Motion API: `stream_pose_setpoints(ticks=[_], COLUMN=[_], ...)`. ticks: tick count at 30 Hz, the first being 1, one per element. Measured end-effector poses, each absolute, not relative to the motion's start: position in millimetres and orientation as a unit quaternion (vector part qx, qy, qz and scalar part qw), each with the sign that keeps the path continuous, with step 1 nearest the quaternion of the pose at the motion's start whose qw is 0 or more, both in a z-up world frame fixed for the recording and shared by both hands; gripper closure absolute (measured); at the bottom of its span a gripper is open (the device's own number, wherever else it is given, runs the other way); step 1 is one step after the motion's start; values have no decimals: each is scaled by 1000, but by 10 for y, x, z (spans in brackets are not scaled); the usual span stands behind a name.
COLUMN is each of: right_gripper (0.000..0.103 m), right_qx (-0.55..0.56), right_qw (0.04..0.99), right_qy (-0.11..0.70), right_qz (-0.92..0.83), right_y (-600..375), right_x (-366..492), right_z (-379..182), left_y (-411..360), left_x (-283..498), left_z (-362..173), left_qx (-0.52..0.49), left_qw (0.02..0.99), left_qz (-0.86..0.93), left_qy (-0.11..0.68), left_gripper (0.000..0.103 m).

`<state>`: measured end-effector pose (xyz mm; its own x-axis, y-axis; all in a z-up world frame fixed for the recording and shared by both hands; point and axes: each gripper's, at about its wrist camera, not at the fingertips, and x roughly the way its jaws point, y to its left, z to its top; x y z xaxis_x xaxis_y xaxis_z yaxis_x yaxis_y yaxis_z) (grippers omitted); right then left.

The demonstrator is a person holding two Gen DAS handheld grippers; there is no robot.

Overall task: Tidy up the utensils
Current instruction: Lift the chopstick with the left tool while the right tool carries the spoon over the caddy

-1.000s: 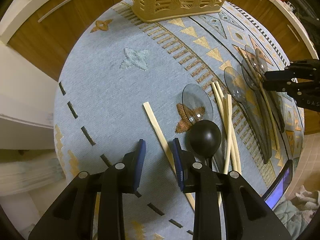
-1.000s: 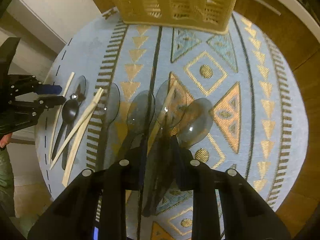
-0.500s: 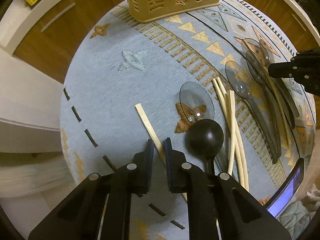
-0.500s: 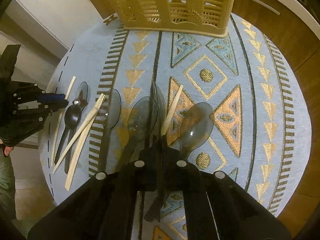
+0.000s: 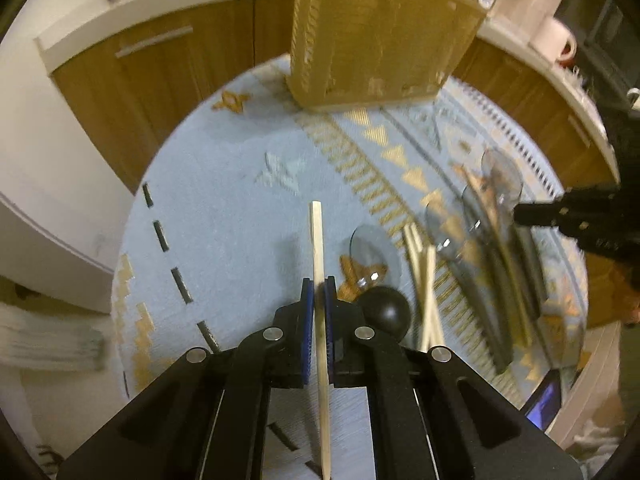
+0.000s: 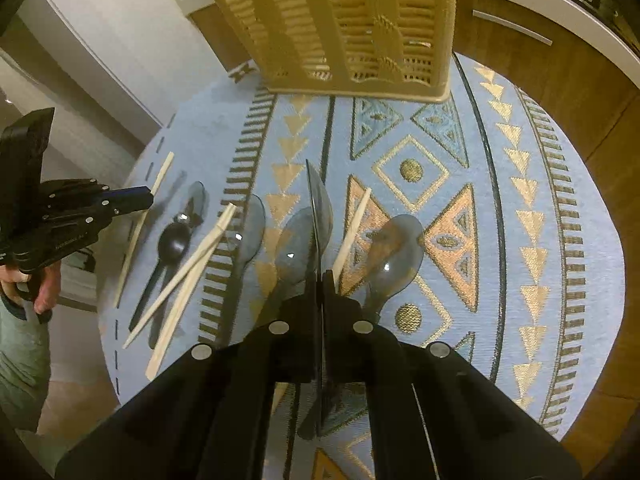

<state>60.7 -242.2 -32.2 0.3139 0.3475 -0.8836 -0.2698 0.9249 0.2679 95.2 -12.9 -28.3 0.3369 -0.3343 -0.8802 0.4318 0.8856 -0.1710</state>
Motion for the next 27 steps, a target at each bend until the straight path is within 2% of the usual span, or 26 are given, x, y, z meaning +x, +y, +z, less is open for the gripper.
stream_pose_setpoints(ticks=[11,20,27], right_gripper=[101,101,101], right_qx=[94,168,178], right_qw=[841,878,894], right_qy=[482,341,269], right_qz=[228,292,311], right_y=[-2496,-2589,-2603], right_x=[335,107,221], right_z=[-163,299,795], left_y=[45,-36,-79], left_x=[794,568,581], left_z=[280,862,1272], left_qx=[-23,-67,-111], left_qw=[883,924,938], left_qz=[-246,-288,-295], left_qy=[399,243,145], left_gripper=[100,100,100])
